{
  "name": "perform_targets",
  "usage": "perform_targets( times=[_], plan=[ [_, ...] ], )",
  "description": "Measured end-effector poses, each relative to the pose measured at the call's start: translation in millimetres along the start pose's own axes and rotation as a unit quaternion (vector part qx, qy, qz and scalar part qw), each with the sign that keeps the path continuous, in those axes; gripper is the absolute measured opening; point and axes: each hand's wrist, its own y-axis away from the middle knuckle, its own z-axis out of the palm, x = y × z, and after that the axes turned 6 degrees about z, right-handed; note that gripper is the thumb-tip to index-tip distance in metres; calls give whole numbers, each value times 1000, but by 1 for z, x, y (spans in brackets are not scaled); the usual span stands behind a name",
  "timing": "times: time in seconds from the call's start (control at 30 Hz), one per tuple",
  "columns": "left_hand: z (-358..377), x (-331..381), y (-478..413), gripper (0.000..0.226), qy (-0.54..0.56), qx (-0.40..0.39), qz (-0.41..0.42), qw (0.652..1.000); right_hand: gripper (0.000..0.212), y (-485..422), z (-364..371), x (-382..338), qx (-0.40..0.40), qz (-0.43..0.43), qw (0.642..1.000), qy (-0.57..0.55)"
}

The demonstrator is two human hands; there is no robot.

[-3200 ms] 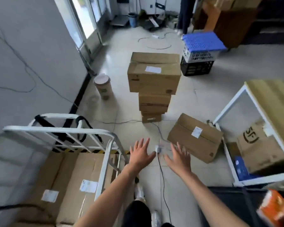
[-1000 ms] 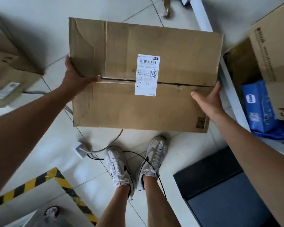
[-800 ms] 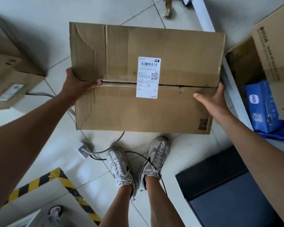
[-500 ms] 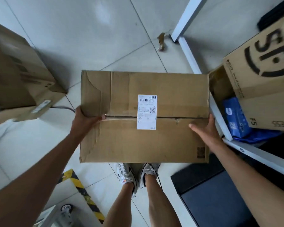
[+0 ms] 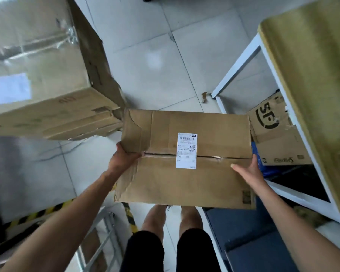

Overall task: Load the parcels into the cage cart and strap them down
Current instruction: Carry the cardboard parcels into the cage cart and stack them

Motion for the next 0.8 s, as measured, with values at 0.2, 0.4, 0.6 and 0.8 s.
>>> perform_targets(
  times=[0.2, 0.4, 0.6, 0.8],
  plan=[
    [-71, -39, 115, 97, 68, 53, 7, 996, 112, 93, -6, -10, -26, -50, 997, 44],
    [-111, -99, 226, 98, 89, 156, -40, 983, 109, 153, 16, -30, -72, -133, 982, 113],
    [-158, -180, 345, 98, 143, 294, -125, 937, 105, 244, 79, -74, -105, -272, 939, 180],
    [-181, -265, 493, 98, 198, 437, -207, 852, 103, 369, 151, -100, -149, -429, 854, 254]
  ],
)
